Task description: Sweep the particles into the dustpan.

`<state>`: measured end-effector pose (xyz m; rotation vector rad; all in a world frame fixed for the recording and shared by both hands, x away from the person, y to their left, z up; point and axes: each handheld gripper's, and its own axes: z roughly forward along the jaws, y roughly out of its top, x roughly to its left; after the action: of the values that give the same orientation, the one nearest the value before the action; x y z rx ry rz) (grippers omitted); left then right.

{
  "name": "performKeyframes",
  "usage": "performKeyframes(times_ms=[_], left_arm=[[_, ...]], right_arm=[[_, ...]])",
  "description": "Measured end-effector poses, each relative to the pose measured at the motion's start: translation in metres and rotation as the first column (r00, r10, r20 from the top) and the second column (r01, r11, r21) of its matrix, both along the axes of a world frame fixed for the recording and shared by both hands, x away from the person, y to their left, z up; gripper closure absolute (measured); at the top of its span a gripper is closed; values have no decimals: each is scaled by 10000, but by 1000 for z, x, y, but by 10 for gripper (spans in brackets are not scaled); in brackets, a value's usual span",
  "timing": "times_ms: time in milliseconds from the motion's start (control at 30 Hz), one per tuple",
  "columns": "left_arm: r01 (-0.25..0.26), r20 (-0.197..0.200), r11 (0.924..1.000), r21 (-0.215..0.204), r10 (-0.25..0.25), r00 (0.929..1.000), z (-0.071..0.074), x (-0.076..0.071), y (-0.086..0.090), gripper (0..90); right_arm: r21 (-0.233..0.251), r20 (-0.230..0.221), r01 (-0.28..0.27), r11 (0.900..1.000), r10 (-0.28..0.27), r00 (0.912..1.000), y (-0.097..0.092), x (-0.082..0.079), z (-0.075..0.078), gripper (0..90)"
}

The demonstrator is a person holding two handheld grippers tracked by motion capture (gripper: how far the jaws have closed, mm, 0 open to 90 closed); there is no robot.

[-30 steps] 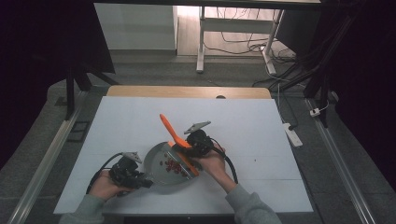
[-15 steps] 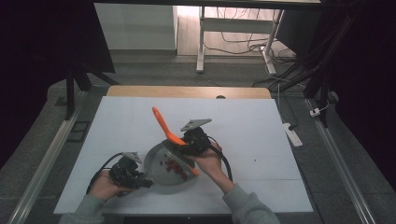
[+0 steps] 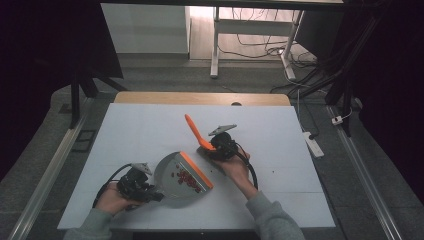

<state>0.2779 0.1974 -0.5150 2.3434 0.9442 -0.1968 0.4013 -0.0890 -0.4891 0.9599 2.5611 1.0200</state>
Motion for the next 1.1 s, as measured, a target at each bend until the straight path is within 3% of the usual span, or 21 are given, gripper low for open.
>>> performKeyframes(times_ms=[100,167,200,233,267,400,500,533,700,1100], left_arm=[[-1,-3,10000,-4,1,10000,0,0,0,611],[21,-4,10000,20,-21,10000,0,0,0,611],[58,-2,10000,38,-58,10000,-1,0,0,611],[43,-14,10000,30,-43,10000,-1,1,0,611],[34,-18,10000,35,-34,10000,-1,1,0,611],[19,-1,10000,-12,-19,10000,-1,0,1,611],[18,-4,10000,-27,-18,10000,-2,0,1,611],[32,-8,10000,-27,-32,10000,-2,1,1,611],[34,-5,10000,-31,-34,10000,-2,1,1,611],[-2,176,9999,-159,5,9998,-4,-1,1,611]], right_arm=[[252,-258,-795,9965,802,9964,21,-14,-2,705],[382,-181,-1003,9942,1010,9947,32,-25,-1,705],[726,-230,-1208,9900,1227,9922,36,-29,1,705],[1283,-712,-1393,9819,1492,9862,40,-31,3,705],[1605,-904,-1554,9747,1714,9811,45,-35,4,705],[1529,-564,-1973,9684,2078,9765,53,-43,10,705],[1712,-285,-1789,9689,1864,9821,46,-41,19,705],[1791,-110,-1522,9720,1566,9876,35,-37,24,705],[1918,39,-1099,9753,1112,9938,13,-31,29,704],[1672,317,-691,9835,647,9974,-19,-28,32,705]])
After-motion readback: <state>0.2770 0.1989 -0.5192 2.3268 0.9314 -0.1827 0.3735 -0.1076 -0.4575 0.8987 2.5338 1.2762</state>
